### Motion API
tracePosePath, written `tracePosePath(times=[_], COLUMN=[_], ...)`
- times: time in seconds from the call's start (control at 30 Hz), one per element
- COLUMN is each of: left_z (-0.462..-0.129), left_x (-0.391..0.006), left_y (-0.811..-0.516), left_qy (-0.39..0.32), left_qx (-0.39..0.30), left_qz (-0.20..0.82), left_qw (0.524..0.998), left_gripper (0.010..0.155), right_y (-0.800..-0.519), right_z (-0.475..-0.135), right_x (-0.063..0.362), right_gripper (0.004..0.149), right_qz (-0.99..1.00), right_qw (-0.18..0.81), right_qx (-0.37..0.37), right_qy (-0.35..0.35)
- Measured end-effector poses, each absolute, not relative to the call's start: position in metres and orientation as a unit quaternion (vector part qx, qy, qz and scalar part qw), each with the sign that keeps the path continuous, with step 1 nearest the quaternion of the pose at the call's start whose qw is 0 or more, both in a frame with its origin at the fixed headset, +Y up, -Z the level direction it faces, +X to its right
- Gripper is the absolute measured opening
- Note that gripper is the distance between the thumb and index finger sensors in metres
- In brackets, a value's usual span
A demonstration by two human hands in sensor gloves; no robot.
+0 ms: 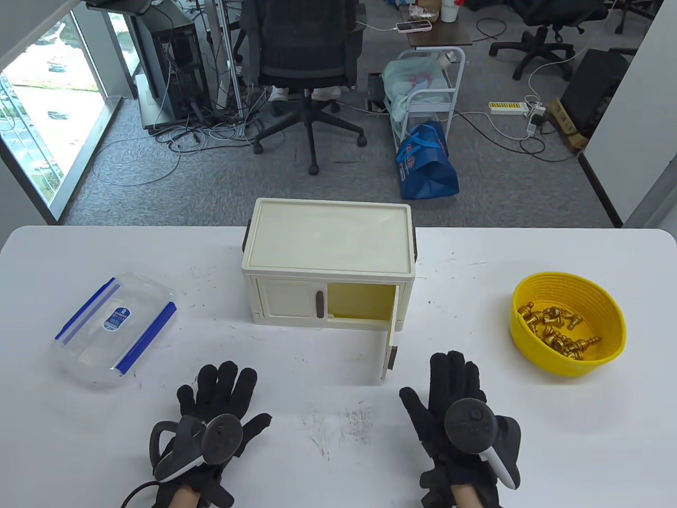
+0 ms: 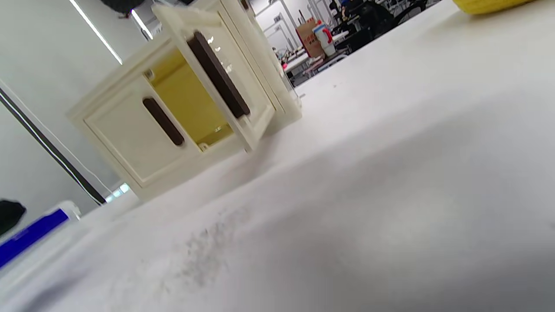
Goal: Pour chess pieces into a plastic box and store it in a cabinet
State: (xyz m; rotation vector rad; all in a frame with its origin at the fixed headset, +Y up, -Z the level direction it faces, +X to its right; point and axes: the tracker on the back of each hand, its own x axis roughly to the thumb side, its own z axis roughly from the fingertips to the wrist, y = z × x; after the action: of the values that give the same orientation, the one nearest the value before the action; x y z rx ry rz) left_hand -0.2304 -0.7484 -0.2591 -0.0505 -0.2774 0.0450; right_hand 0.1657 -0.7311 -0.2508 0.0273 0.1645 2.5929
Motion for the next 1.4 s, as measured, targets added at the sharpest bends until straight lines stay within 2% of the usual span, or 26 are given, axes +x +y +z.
tracePosePath(times=[0.1, 0.17, 0.3, 0.47, 0.57, 0.67, 0.83, 0.93, 1.13, 1.2, 1.33, 1.4], left_z=[-0.260, -0.260, -0.261, -0.265, -0.276, -0.293, -0.332, -0.357, -0.401, -0.410, -0.423, -0.426], left_x=[-0.230, -0.230, -0.232, -0.227, -0.215, -0.196, -0.163, -0.141, -0.109, -0.101, -0.092, -0.087], left_y=[-0.750, -0.751, -0.750, -0.749, -0.745, -0.728, -0.695, -0.679, -0.681, -0.685, -0.689, -0.689], left_qy=[-0.137, -0.134, -0.130, -0.088, -0.059, -0.036, -0.007, 0.026, 0.111, 0.118, 0.129, 0.125], left_qx=[-0.029, -0.032, -0.033, -0.034, -0.057, -0.089, -0.092, -0.067, -0.004, 0.009, -0.003, -0.021], left_qz=[0.018, 0.017, 0.026, 0.063, 0.079, 0.051, 0.071, 0.091, 0.088, 0.075, 0.069, 0.098], left_qw=[0.990, 0.990, 0.991, 0.993, 0.994, 0.994, 0.993, 0.993, 0.990, 0.990, 0.989, 0.987], left_gripper=[0.082, 0.082, 0.082, 0.080, 0.080, 0.080, 0.080, 0.079, 0.064, 0.061, 0.057, 0.054], right_y=[-0.752, -0.755, -0.760, -0.763, -0.764, -0.766, -0.766, -0.767, -0.770, -0.770, -0.770, -0.771], right_z=[-0.258, -0.262, -0.262, -0.261, -0.263, -0.265, -0.264, -0.265, -0.266, -0.266, -0.267, -0.267], right_x=[0.162, 0.159, 0.158, 0.163, 0.167, 0.170, 0.174, 0.177, 0.183, 0.185, 0.188, 0.189], right_gripper=[0.087, 0.087, 0.087, 0.087, 0.087, 0.086, 0.086, 0.086, 0.085, 0.085, 0.085, 0.084], right_qz=[0.972, 0.974, 0.974, 0.970, 0.966, 0.962, 0.958, 0.954, 0.947, 0.946, 0.942, 0.941], right_qw=[0.214, 0.179, 0.175, 0.188, 0.203, 0.216, 0.232, 0.245, 0.263, 0.270, 0.280, 0.283], right_qx=[0.003, -0.007, -0.018, -0.017, -0.021, -0.022, -0.025, -0.028, -0.033, -0.031, -0.032, -0.033], right_qy=[0.096, 0.139, 0.141, 0.154, 0.157, 0.167, 0.167, 0.172, 0.180, 0.179, 0.183, 0.184])
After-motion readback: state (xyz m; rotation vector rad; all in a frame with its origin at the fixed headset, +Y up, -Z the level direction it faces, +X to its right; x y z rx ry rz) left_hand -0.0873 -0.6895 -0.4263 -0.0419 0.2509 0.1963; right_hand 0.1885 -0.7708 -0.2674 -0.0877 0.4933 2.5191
